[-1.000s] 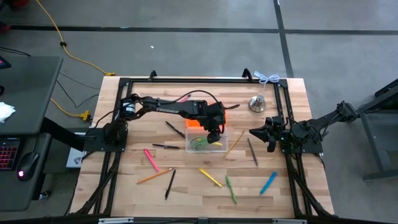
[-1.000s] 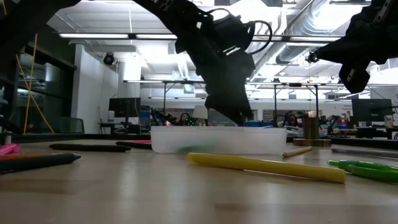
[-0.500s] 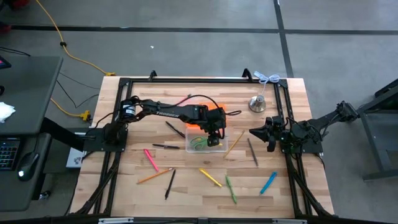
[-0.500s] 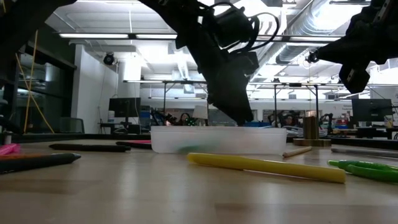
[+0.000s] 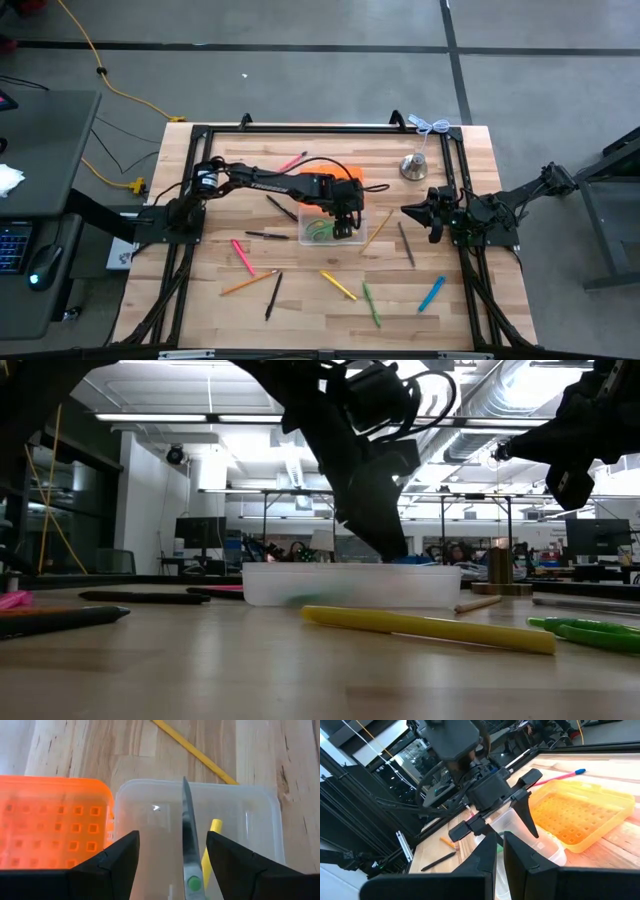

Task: Pick & place school supplies into a supply box
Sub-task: Put the green scissor into the container, then put the pink pen into the container

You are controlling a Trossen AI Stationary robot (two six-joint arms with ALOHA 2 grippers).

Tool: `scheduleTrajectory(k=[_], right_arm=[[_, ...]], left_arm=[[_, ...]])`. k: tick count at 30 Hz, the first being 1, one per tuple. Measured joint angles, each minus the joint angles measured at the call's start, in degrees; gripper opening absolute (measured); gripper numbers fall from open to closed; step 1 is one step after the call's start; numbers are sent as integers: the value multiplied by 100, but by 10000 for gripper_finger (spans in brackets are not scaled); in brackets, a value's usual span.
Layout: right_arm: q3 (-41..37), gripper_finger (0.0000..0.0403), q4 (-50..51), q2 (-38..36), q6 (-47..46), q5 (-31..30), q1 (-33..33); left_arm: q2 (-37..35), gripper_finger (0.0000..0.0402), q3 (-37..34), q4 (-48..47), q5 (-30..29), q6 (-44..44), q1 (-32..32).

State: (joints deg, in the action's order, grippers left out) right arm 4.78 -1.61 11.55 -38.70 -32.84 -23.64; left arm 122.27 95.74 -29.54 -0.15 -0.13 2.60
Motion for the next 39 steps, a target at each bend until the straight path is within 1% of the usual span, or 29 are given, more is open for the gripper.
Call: scheduleTrajectory(k=[6, 11, 21, 24, 27, 31, 39], right_arm=[[0, 12, 0, 0, -1, -1, 0], [0, 12, -2, 0, -13, -2, 0], [0, 12, -45, -1, -25, -1, 0], [0, 12, -44, -1, -24, -2, 0], [0, 12, -44, 0, -24, -2, 0], [0, 12, -42, -1, -4, -2, 0], [0, 12, -42, -2, 0, 0, 0]], left_arm=[[68, 262, 0, 28, -167, 112, -122], [66, 262, 0, 7, -504, 140, -154], [162, 262, -3, -54, -564, 119, -187], [219, 262, -1, -89, -825, 123, -202], [223, 262, -6, -72, -873, 119, -202], [218, 262, -2, -105, -1079, 121, -201], [219, 262, -2, -262, -1125, 121, -191]])
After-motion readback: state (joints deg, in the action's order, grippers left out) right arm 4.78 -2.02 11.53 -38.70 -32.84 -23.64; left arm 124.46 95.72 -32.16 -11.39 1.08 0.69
